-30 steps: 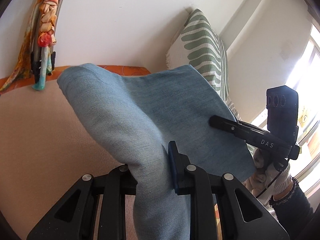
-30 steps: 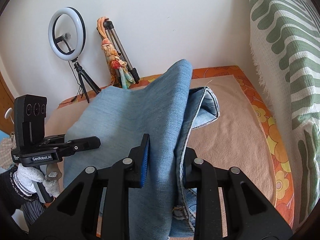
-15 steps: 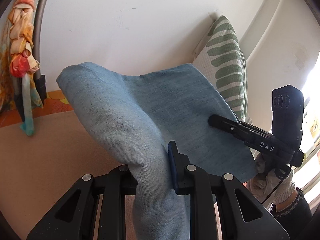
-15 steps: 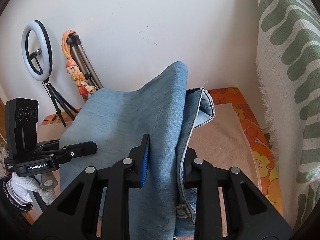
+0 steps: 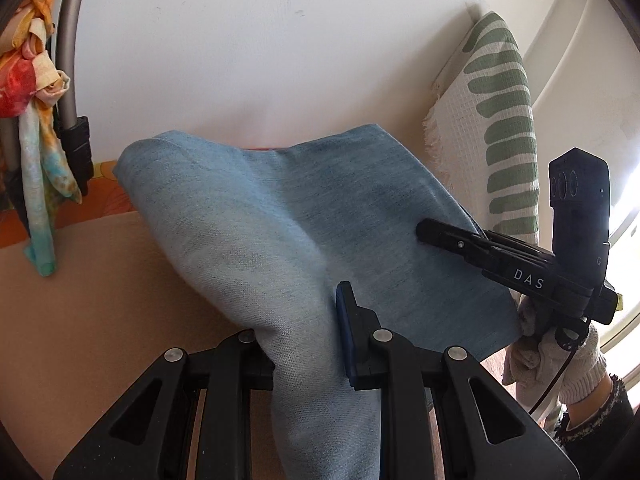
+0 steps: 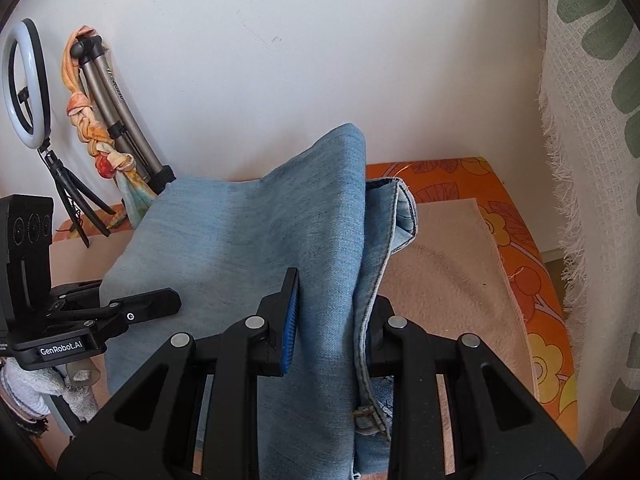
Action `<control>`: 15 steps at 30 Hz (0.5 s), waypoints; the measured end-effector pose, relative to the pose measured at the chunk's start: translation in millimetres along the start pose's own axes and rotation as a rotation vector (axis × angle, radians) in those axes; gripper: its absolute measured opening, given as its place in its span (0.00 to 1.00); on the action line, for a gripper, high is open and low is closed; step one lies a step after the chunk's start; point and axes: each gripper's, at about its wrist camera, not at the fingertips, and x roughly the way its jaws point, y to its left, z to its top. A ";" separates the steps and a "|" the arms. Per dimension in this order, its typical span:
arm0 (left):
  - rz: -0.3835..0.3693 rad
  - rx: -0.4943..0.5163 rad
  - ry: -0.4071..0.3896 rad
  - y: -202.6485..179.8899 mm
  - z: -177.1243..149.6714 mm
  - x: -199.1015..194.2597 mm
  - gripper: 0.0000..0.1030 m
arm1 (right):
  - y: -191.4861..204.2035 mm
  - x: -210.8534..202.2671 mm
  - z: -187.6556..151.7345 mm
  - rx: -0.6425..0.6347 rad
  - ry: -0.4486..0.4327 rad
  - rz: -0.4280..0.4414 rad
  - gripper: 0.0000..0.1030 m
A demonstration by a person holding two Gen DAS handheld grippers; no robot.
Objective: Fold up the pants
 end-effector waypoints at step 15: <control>0.041 0.028 0.083 6.2 0.5 -2.1 0.34 | -2.6 1.5 -7.2 0.079 0.095 -0.253 0.69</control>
